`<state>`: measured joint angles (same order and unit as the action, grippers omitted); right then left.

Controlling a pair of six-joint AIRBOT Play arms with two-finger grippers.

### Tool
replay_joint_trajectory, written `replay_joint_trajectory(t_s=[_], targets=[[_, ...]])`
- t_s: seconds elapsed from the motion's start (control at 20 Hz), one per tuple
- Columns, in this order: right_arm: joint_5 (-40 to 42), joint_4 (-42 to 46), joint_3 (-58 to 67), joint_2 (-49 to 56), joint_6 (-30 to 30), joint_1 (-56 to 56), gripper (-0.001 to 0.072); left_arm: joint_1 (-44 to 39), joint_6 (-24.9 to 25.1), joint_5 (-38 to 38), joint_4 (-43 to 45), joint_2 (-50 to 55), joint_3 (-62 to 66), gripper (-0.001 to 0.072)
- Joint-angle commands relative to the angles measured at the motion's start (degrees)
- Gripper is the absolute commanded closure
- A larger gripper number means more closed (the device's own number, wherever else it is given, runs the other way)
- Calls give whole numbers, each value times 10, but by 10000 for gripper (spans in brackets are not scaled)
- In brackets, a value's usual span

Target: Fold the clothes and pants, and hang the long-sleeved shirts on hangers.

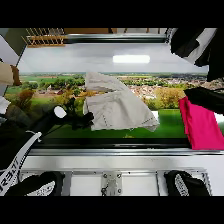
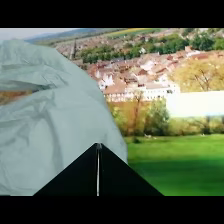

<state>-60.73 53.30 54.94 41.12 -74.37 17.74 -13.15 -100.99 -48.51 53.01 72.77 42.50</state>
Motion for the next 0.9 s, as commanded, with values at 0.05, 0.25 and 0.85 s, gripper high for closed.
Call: replay_joint_trajectory(t_s=[0.05, 0.25, 0.85], targets=[[-45, 97, -78, 23, -14, 0, 653, 81, 36, -27, 0, -78, 4, 700], [-37, 74, -196, 89, 83, -1, 9, 113, 36, -27, 0, -120, 4, 701], [86, -20, -272, 155, 245, -181, 12, 115, 36, -18, 0, -125, 4, 701]])
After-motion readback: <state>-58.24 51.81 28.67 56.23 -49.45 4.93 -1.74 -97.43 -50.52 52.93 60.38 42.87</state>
